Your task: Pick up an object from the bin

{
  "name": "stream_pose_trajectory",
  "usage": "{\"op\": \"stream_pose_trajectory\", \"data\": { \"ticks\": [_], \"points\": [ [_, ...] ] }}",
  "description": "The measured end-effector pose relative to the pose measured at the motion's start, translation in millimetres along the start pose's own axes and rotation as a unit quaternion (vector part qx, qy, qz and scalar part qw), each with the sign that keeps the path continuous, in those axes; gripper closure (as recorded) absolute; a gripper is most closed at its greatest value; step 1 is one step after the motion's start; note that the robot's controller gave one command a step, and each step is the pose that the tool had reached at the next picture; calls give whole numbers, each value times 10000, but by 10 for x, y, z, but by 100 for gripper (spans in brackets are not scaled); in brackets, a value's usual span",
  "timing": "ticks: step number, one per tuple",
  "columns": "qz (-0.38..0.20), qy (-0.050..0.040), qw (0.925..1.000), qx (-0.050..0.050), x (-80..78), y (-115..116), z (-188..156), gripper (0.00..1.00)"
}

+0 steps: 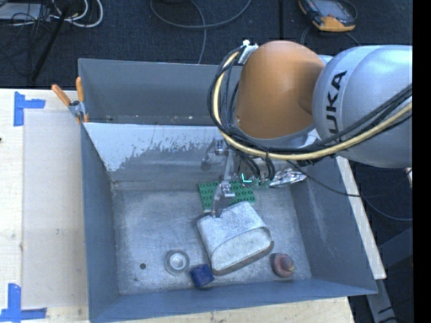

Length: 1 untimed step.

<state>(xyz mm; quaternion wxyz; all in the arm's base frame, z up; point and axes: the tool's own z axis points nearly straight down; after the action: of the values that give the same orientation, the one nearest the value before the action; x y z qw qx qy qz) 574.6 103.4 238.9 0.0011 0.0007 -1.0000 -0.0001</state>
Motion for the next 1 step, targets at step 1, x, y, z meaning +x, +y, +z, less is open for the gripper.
{"op": "stream_pose_trajectory", "data": {
  "ticks": [1],
  "points": [
    [130,28,9999,14,-231,-640,951,0]
  ]
}}
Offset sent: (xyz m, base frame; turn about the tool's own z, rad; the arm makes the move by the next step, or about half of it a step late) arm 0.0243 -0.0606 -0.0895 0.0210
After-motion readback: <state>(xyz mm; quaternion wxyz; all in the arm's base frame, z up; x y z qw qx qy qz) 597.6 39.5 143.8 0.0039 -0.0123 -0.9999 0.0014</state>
